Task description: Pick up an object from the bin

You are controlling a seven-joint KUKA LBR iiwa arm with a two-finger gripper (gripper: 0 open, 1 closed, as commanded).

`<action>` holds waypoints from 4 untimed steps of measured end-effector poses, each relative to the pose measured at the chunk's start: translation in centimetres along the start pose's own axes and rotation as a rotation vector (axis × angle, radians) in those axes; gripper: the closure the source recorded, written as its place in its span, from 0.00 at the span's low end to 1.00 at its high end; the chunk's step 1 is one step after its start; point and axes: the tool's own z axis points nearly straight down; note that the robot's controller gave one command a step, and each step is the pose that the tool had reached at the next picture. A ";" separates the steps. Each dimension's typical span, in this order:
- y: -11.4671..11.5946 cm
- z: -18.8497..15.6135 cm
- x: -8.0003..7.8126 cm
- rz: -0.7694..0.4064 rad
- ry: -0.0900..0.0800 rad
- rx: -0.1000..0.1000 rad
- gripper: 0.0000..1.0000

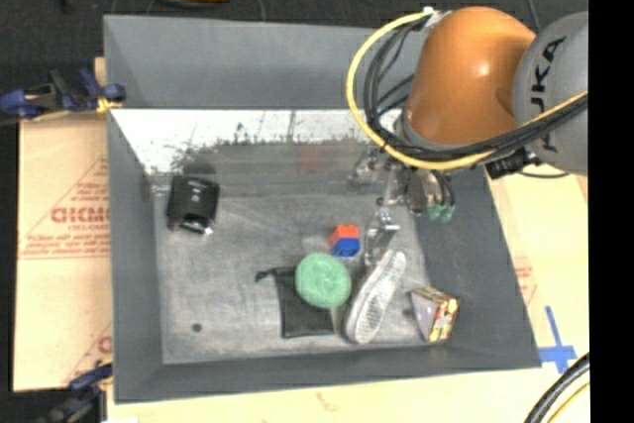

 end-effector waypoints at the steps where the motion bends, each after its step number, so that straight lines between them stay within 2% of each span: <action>1: 0.0 0.0 0.0 0.000 0.000 0.000 0.00; 2: 0.0 5.5 -0.2 0.045 -0.006 -0.002 0.00; 3: -3.2 9.4 -2.6 0.109 -0.001 -0.003 0.00; 4: -5.6 16.1 -0.6 0.121 -0.002 0.000 1.00</action>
Offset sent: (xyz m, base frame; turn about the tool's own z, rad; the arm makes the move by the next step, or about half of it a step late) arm 0.0000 0.0001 -0.1183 0.0884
